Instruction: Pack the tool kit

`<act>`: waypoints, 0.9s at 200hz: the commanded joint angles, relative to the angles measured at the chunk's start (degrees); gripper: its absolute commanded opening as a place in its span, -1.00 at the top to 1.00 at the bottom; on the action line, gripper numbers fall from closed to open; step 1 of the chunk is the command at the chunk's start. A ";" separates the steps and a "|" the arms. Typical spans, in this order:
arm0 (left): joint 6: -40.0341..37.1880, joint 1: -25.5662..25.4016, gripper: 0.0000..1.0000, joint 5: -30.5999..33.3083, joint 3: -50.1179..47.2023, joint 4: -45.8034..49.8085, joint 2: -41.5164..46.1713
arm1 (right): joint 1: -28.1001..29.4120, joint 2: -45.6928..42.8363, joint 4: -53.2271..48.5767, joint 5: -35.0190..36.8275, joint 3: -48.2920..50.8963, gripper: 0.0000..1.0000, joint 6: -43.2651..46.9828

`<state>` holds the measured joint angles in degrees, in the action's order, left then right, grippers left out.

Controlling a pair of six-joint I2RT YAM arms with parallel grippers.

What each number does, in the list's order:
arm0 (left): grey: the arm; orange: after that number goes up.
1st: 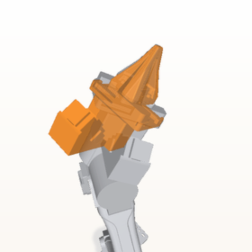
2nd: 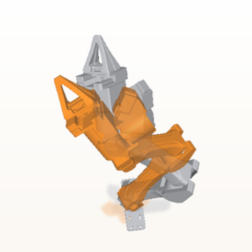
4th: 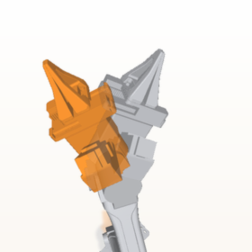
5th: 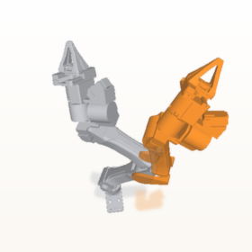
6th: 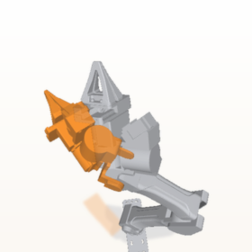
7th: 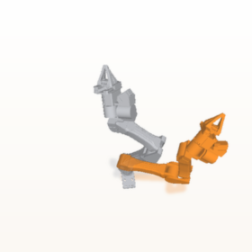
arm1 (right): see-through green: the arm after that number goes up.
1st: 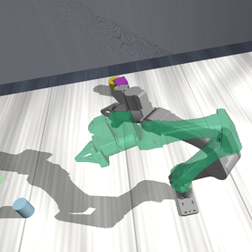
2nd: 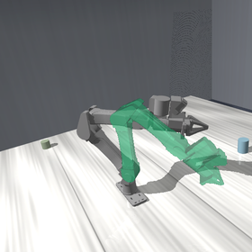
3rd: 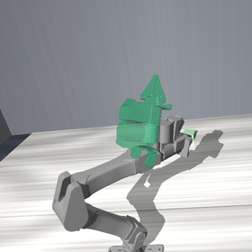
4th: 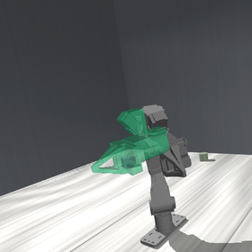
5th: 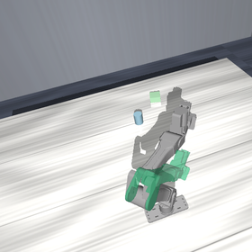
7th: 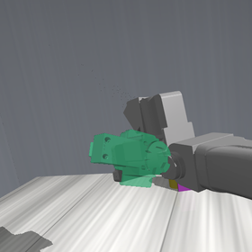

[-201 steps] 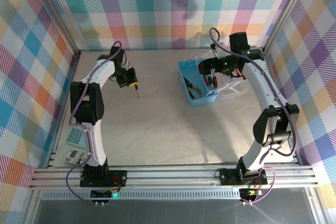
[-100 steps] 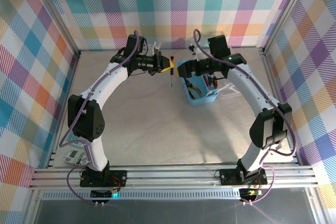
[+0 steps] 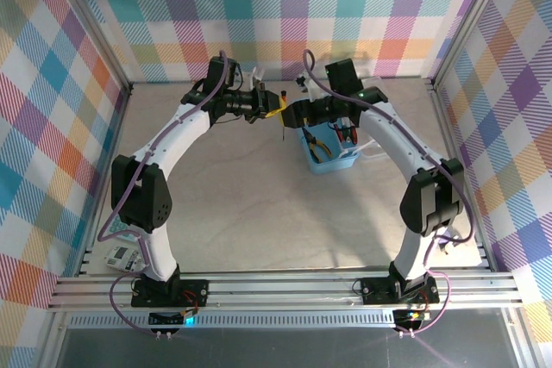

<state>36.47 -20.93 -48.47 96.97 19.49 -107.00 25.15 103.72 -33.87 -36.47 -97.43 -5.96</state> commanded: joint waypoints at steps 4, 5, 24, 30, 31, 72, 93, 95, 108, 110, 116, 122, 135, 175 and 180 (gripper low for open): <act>0.60 -0.35 1.00 -1.63 -0.82 -1.81 1.18 | 0.94 1.86 1.60 -2.38 -2.56 0.00 -1.33; 0.61 -0.35 1.00 -1.63 -0.82 -1.86 1.18 | 0.95 1.89 1.60 -2.38 -2.58 0.01 -1.38; 0.71 -0.34 1.00 -1.79 -0.60 -2.00 1.18 | 1.13 2.45 1.58 -2.40 -2.94 0.32 -1.81; 0.63 -0.34 1.00 -1.88 -0.47 -2.00 1.12 | 1.13 2.41 1.53 -1.86 -3.02 0.45 -1.94; 0.63 -0.34 1.00 -1.89 -0.47 -2.00 1.10 | 1.13 2.38 1.53 -1.72 -3.03 0.48 -1.90; -1.59 0.19 0.62 -0.48 0.96 1.07 0.33 | -1.16 0.81 -1.46 1.45 -3.40 1.00 -0.65; -4.10 2.40 -0.12 1.47 1.93 5.12 0.48 | -5.08 -0.91 -4.14 1.82 -2.64 1.00 0.94; -4.36 2.67 -0.19 1.69 2.02 5.52 0.56 | -5.56 -1.14 -4.46 1.94 -2.54 1.00 1.19; -6.21 5.02 -0.48 3.81 2.49 8.59 1.24 | -8.71 -2.72 -6.09 2.28 -1.54 1.00 2.52; -6.51 5.41 -0.51 4.17 2.56 8.96 1.35 | -9.24 -2.93 -6.36 2.28 -1.41 1.00 2.68; -7.62 6.58 -0.61 5.22 2.76 10.68 1.68 | -10.85 -3.74 -7.12 2.41 -0.97 1.00 3.36; -8.77 7.72 -0.69 6.36 3.02 12.27 2.00 | -12.48 -4.39 -7.89 2.93 -0.64 1.00 4.08; -11.59 9.90 -0.87 9.14 3.44 16.27 2.48 | -15.84 -5.58 -9.71 5.87 -0.06 1.00 5.84; -18.63 12.09 -0.99 19.67 2.79 26.90 2.72 | -21.09 -3.50 -15.47 31.76 -3.41 1.00 14.12; -18.86 12.14 -0.99 20.23 2.20 27.22 2.83 | -21.26 -2.69 -15.82 35.38 -4.06 1.00 14.99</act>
<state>23.44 -8.16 -35.03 99.07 37.89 -106.72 3.79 99.04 -44.49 -19.51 -98.74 1.65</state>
